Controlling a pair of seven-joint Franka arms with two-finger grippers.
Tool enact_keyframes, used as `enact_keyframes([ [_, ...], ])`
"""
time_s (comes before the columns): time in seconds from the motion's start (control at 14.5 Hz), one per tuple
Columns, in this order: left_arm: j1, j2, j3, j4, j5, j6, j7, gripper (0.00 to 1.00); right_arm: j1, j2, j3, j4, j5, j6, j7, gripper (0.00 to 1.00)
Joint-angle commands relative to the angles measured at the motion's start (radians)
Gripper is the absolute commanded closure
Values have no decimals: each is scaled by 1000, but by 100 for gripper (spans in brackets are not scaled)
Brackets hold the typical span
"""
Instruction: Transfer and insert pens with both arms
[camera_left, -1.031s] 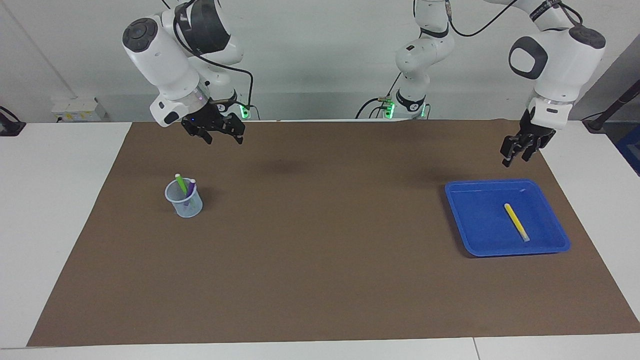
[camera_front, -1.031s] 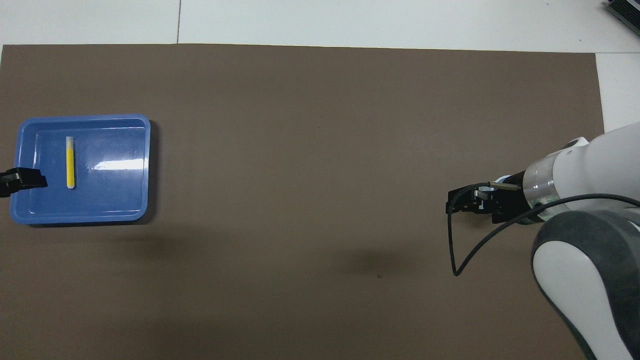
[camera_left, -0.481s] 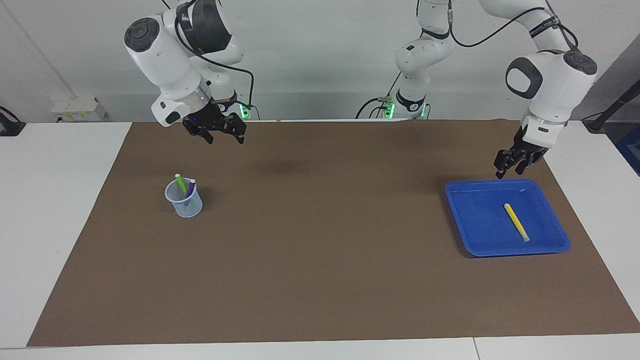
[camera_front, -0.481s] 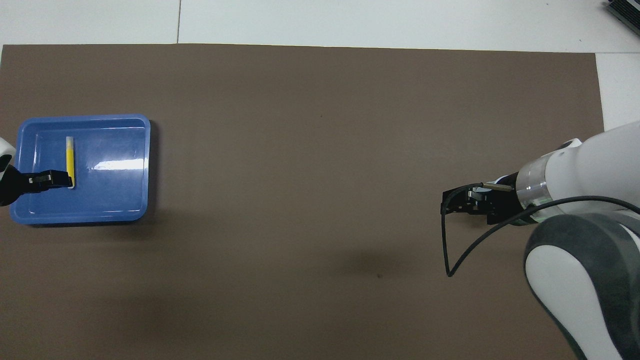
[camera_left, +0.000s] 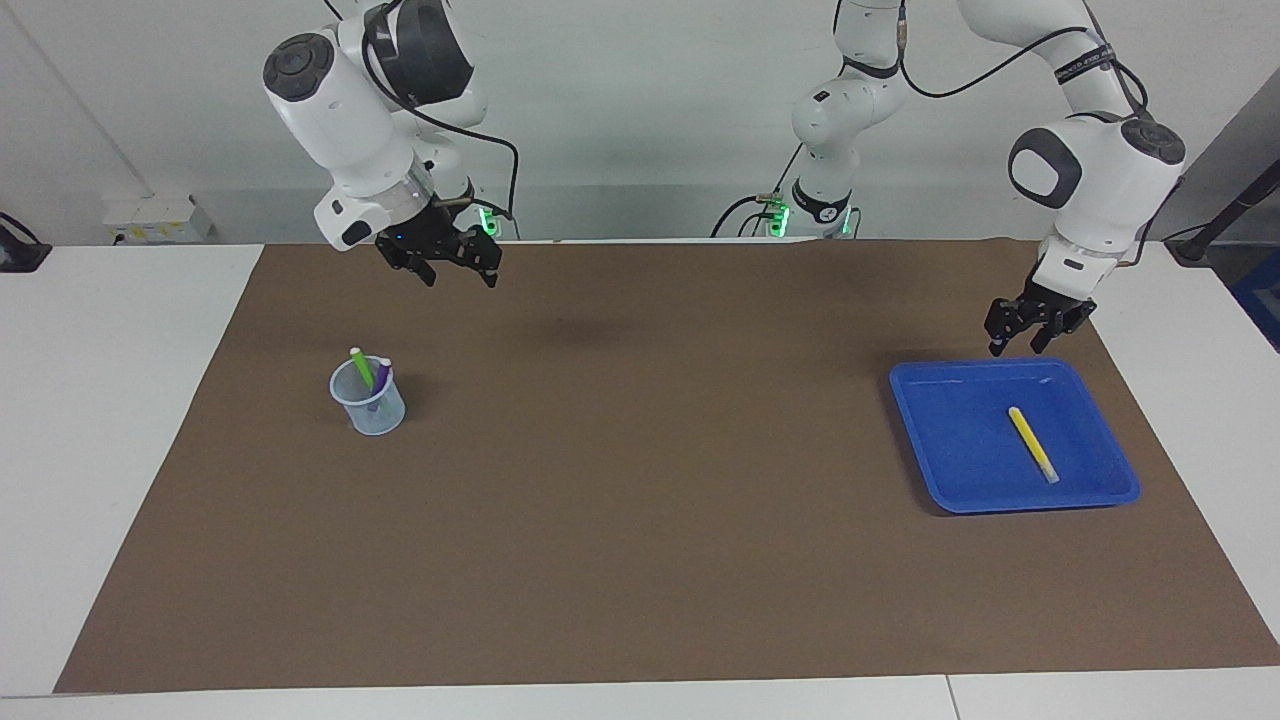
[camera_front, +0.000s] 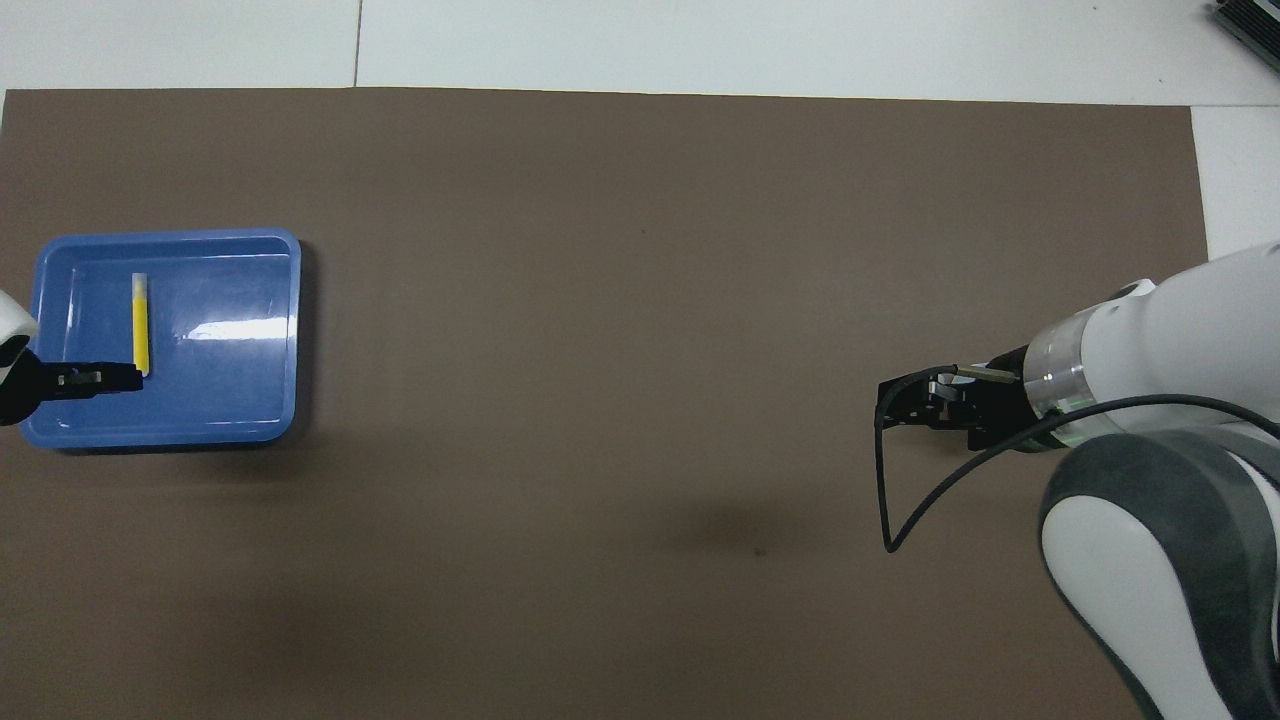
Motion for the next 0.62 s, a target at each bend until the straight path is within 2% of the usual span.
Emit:
enact_keyframes([
  [0.0,21,-20,-4,-60,-6,72,51,32,-2,-2,1,-2,26,14,16,0],
  [0.27,22,20,-4,-66,-6,164,63,32,-1,-2,1,-3,26,22,16,0],
  [0.55,24,80,-2,-25,-6,184,65,32,-1,-2,1,-7,26,26,16,0],
])
